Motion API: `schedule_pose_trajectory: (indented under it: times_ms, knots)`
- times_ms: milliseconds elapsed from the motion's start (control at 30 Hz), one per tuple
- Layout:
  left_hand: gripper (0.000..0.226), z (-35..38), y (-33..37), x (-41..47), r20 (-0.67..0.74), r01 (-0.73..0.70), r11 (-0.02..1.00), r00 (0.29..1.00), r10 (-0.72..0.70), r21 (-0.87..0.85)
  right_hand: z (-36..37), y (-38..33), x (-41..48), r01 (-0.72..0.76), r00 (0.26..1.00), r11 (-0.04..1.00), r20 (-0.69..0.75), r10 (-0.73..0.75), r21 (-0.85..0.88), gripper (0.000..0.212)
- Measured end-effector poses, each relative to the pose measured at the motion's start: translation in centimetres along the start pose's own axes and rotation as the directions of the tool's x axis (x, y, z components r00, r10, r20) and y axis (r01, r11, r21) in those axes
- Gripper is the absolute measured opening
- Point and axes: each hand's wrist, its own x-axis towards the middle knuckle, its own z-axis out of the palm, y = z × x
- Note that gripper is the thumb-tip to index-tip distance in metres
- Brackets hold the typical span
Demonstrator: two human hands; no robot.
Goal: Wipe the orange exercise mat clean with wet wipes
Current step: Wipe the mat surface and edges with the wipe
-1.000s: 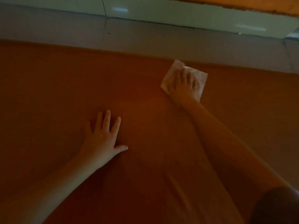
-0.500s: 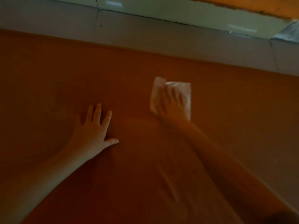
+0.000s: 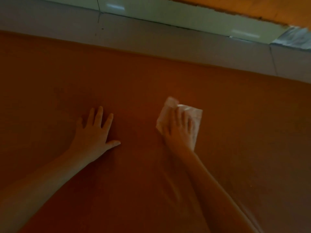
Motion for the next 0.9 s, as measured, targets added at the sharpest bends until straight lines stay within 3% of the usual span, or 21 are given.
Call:
schedule_pose_trajectory:
  times_ms: [100,167,233,300,367,400,433,500,567,600,667,800,900]
  knots:
    - [0.092,0.0,0.0,-0.4,-0.01,-0.006,1.0,1.0,0.006,-0.003,1.7,-1.3,-3.7,0.398,0.917,0.907,0.088,-0.389,-0.136,0.064]
    - [0.086,0.1,0.0,-0.8,0.001,-0.015,1.0,1.0,0.015,0.012,1.4,1.3,-3.7,0.459,0.888,0.869,0.131,-0.441,-0.188,0.063]
    - [0.082,0.3,0.0,-1.2,0.005,-0.027,0.999,1.0,0.027,0.036,0.7,4.4,-2.7,0.339,0.941,0.918,0.079,-0.33,-0.205,0.068]
    - [0.079,0.5,0.0,-1.9,0.009,-0.035,0.999,0.999,0.035,0.04,0.1,5.7,-2.2,0.095,0.995,0.986,0.009,-0.095,-0.134,0.068]
    - [0.076,0.7,0.2,-2.6,0.031,-0.037,0.999,0.999,0.036,0.03,0.1,4.6,-2.3,-0.111,0.993,0.993,0.026,0.112,-0.026,0.063]
    - [0.075,0.8,0.4,-3.0,0.041,-0.038,0.999,0.998,0.037,0.024,0.1,3.4,-2.8,-0.144,0.988,0.99,0.06,0.144,-0.001,0.062]
    - [0.074,0.9,0.5,-3.4,0.05,-0.035,0.999,0.998,0.034,0.017,0.3,2.0,-3.5,-0.108,0.991,0.994,0.081,0.108,0.004,0.063]
    - [0.074,1.2,0.8,-4.1,0.065,-0.03,1.0,0.997,0.03,0.003,0.7,-0.4,-5.5,0.12,0.986,0.992,0.116,-0.116,-0.029,0.069]
    - [0.073,1.4,1.0,-4.7,0.08,-0.034,0.999,0.996,0.034,-0.004,1.0,-0.7,-7.3,0.33,0.93,0.939,0.202,-0.306,-0.098,0.074]
    - [0.072,1.5,1.2,-5.1,0.087,-0.041,0.999,0.995,0.041,-0.005,1.0,0.1,-7.7,0.366,0.919,0.921,0.208,-0.335,-0.134,0.072]
    - [0.07,1.8,1.5,-6.0,0.099,-0.047,0.999,0.994,0.048,-0.014,0.5,1.8,-8.1,0.288,0.949,0.943,0.178,-0.259,-0.167,0.065]
    - [0.063,2.3,1.6,-7.6,0.096,-0.057,0.998,0.993,0.061,-0.041,-0.1,2.5,-9.2,-0.028,0.986,0.998,0.164,0.036,-0.048,0.067]
    - [0.064,2.0,1.7,-8.2,0.114,-0.058,0.996,0.991,0.065,-0.064,0.1,-0.2,-11.3,0.006,0.963,0.997,0.269,-0.025,0.072,0.066]
